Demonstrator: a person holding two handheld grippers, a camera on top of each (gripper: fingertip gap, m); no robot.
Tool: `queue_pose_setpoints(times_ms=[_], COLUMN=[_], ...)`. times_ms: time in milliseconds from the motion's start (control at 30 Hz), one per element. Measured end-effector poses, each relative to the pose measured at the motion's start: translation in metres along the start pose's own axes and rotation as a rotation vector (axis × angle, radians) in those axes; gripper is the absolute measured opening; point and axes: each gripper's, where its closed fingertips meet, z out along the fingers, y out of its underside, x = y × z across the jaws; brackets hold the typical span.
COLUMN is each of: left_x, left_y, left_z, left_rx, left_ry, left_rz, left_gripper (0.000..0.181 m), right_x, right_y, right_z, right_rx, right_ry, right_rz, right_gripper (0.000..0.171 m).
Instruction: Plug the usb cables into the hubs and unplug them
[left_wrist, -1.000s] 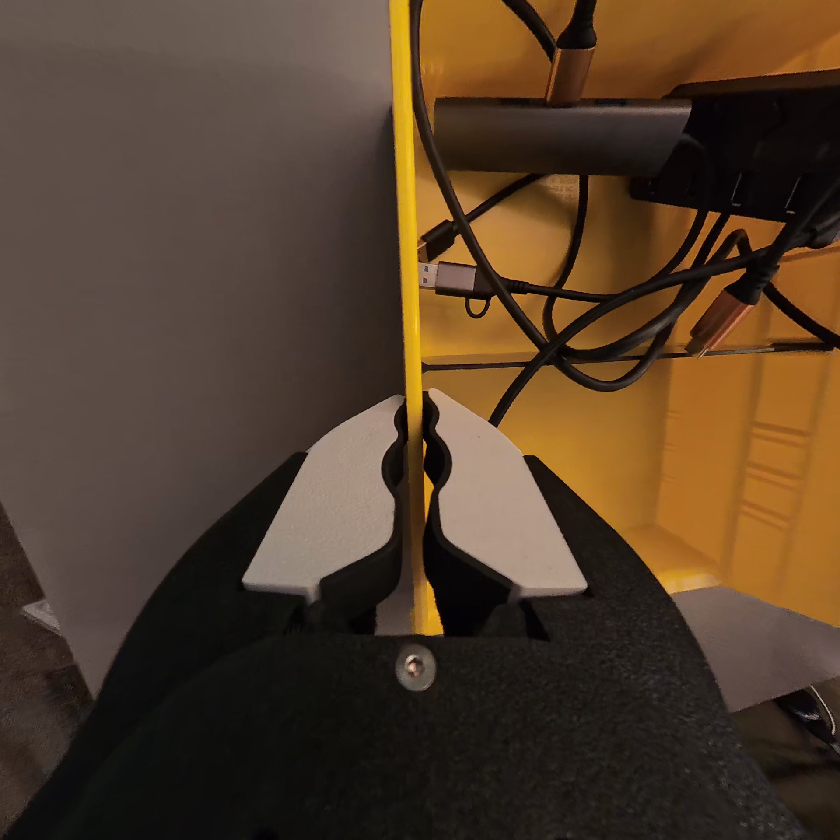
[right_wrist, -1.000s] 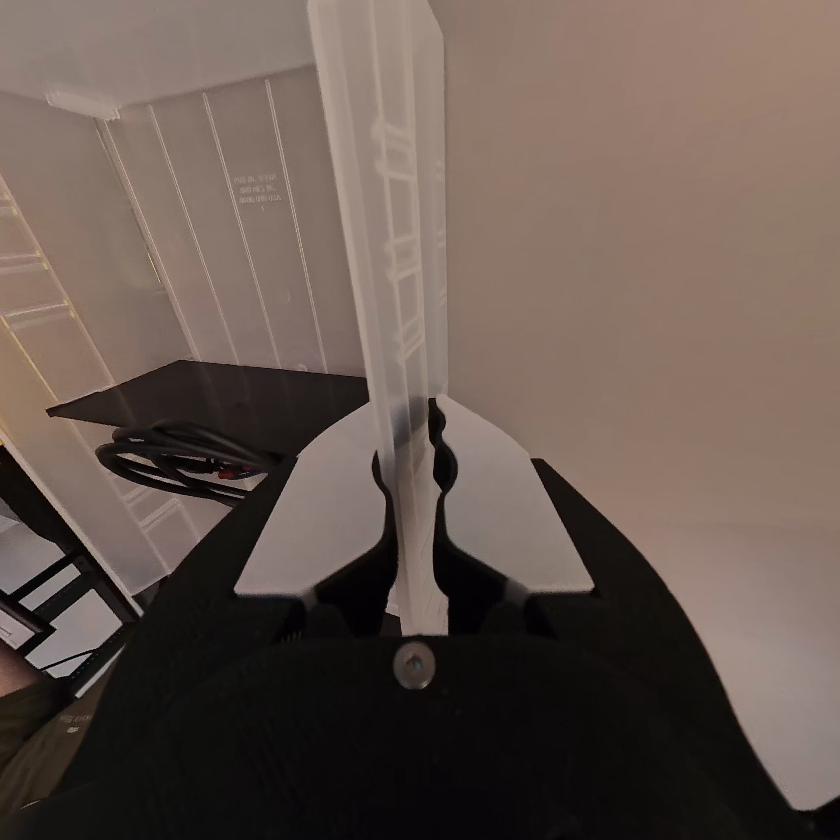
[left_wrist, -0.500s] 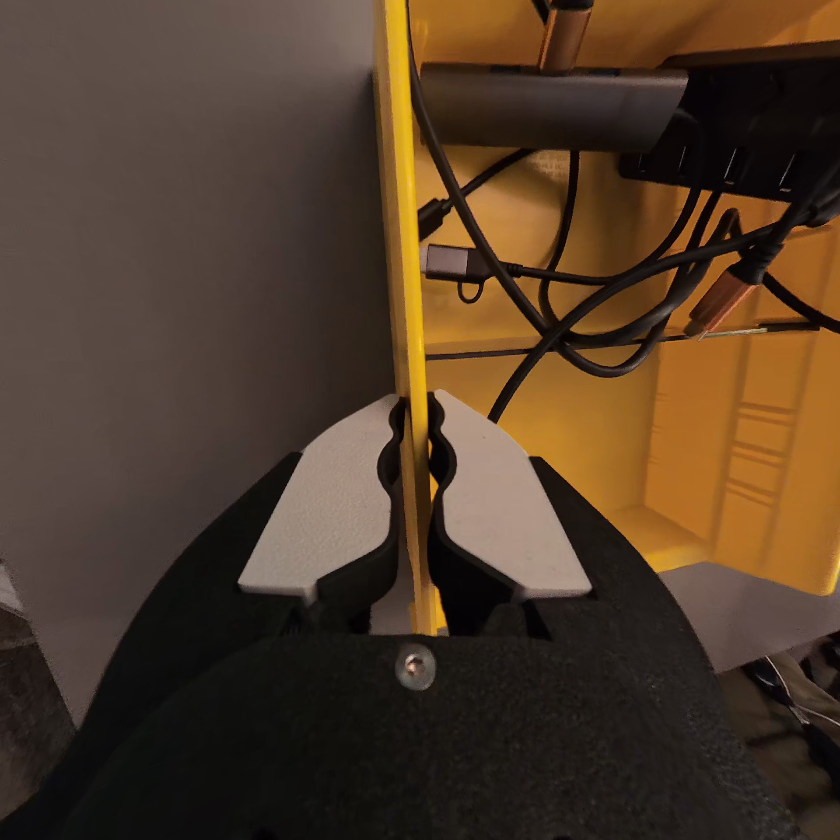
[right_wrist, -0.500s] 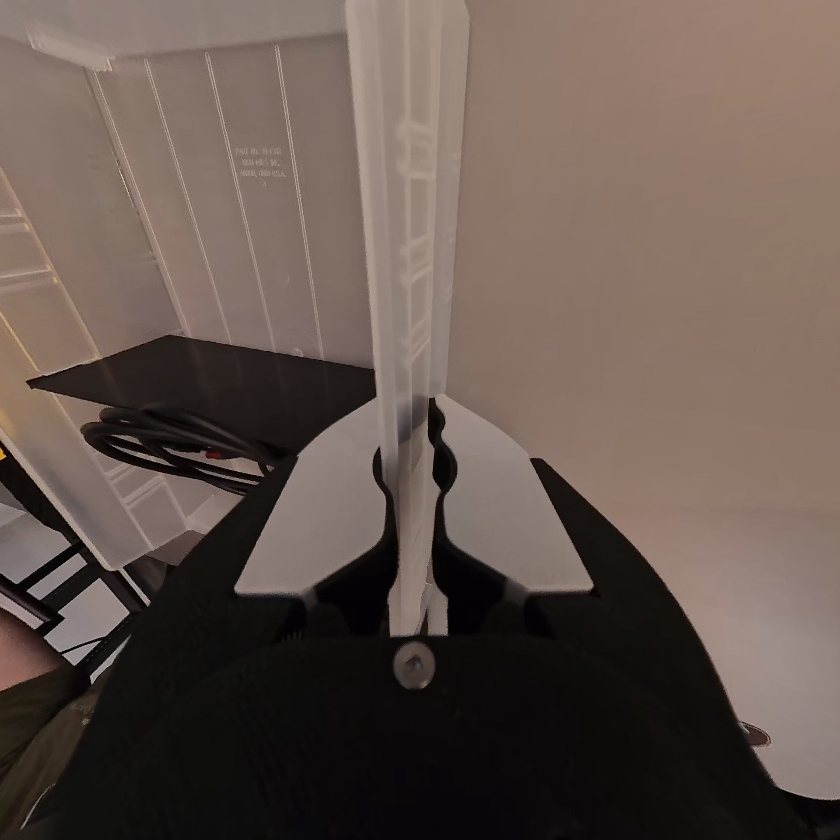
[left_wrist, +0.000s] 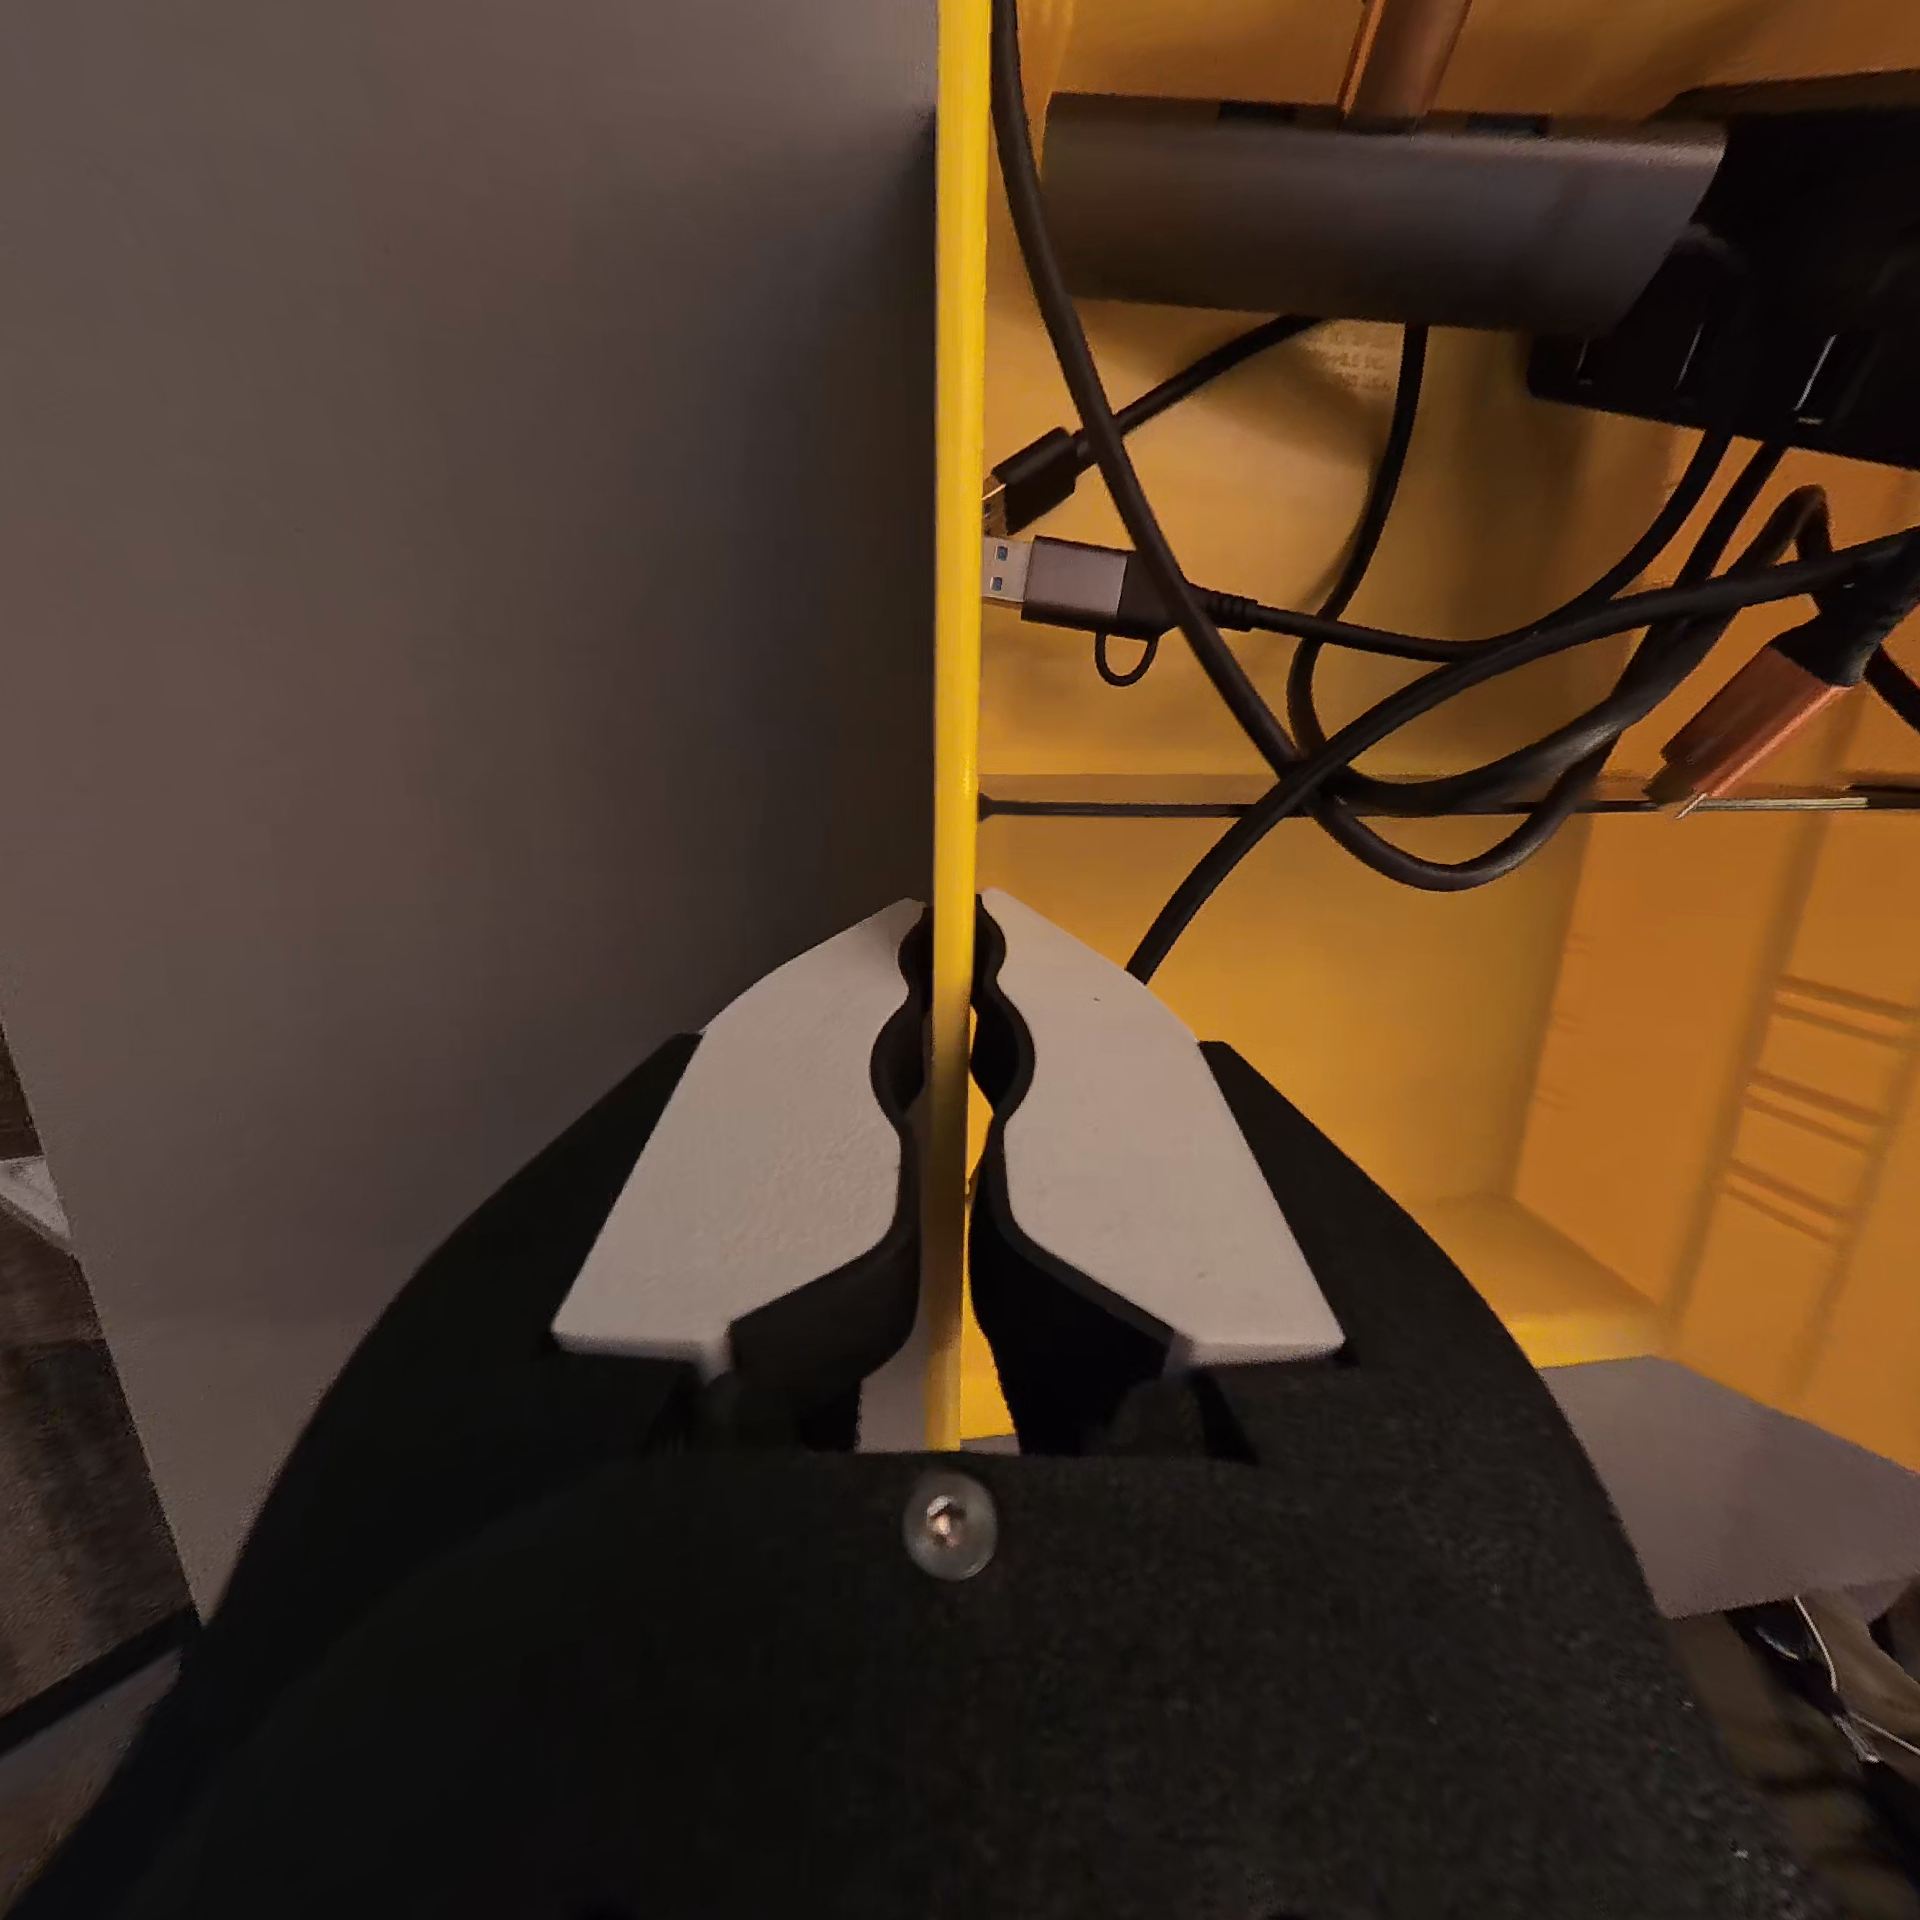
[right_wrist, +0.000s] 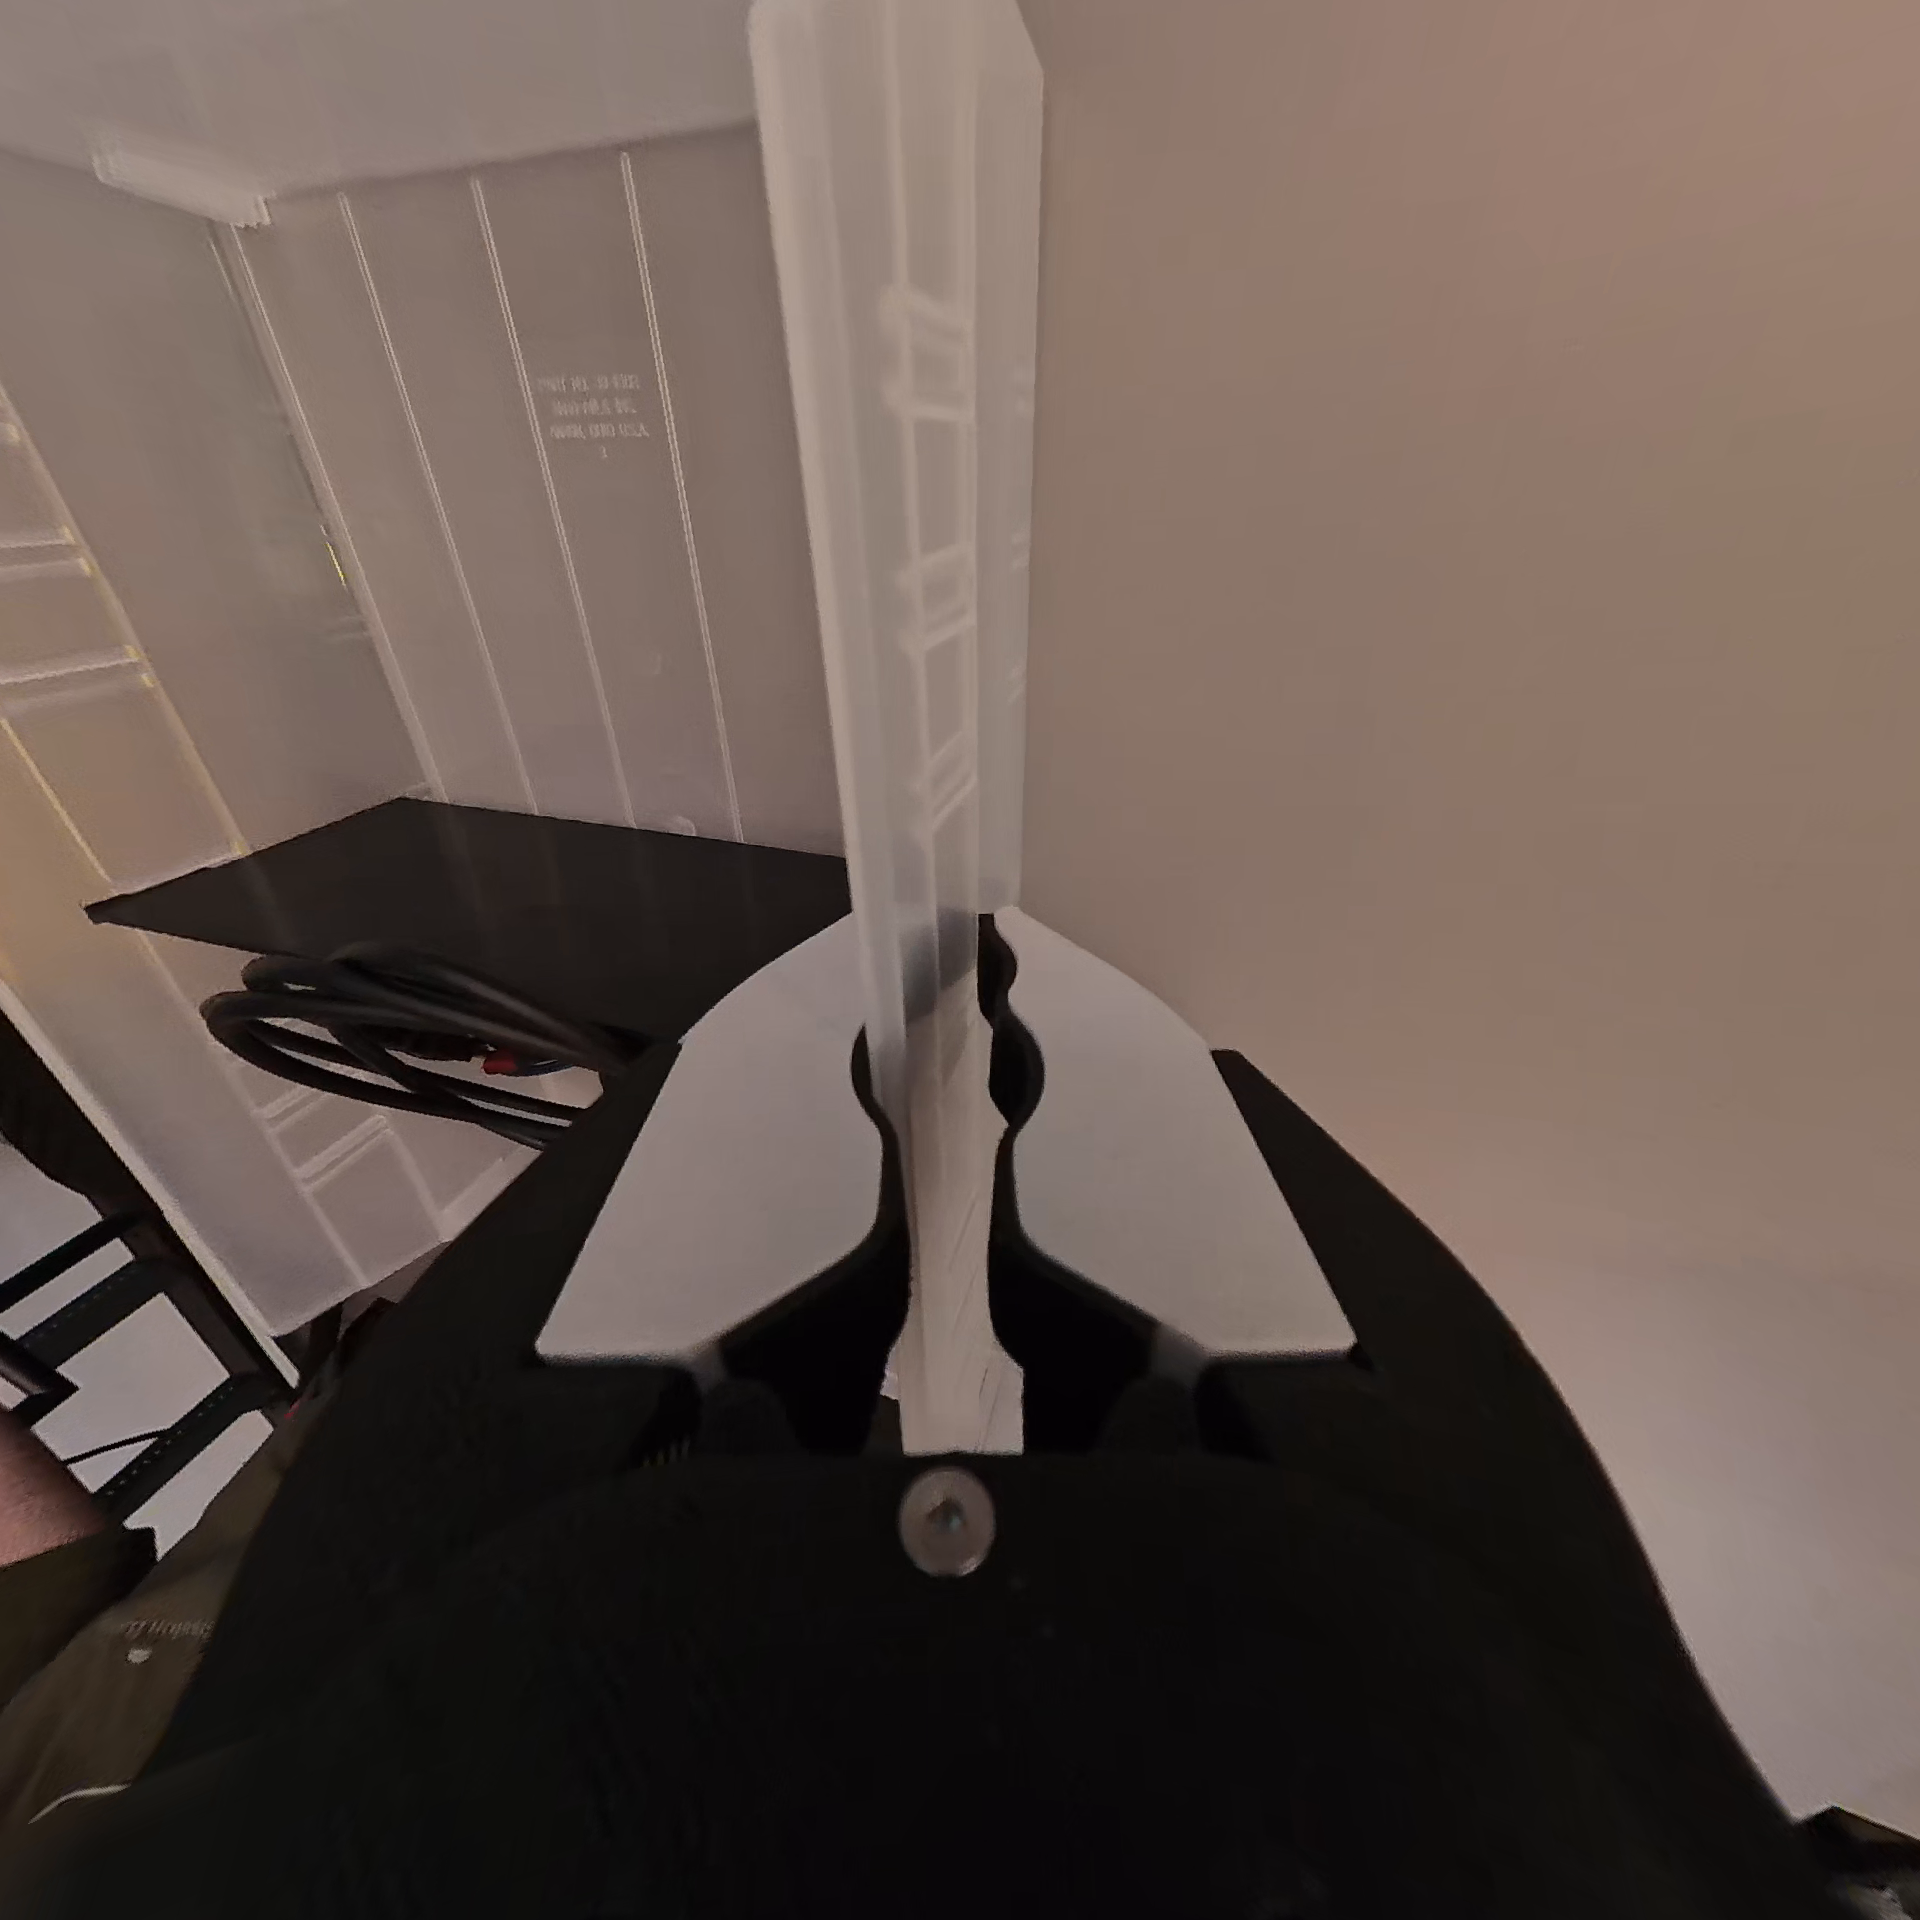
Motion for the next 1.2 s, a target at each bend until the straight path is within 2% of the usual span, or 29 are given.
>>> queue_pose_setpoints(times_ms=[133, 300, 500, 967, 1200], left_x=[-0.011, -0.006, 0.006, 0.003, -0.003], left_y=[0.002, 0.007, 0.015, -0.038, -0.034], left_z=[-0.003, -0.004, -0.004, 0.013, 0.011], left_rx=[0.028, 0.039, 0.034, 0.01, 0.025], left_ry=[-0.033, 0.026, 0.006, 0.055, 0.051], left_rz=[-0.027, -0.104, -0.071, -0.133, -0.124], left_gripper=[0.003, 0.004, 0.004, 0.006, 0.006], right_x=[0.001, 0.007, 0.013, 0.014, 0.014], right_y=[0.0, 0.01, 0.023, 0.022, 0.021], right_z=[0.0, -0.003, -0.006, -0.005, -0.005], right_rx=[0.003, -0.003, 0.004, -0.017, -0.03], right_ry=[-0.008, -0.009, -0.018, -0.008, -0.006], right_rz=[-0.019, -0.009, -0.004, 0.003, -0.004], right_gripper=[0.012, 0.013, 0.014, 0.013, 0.012])
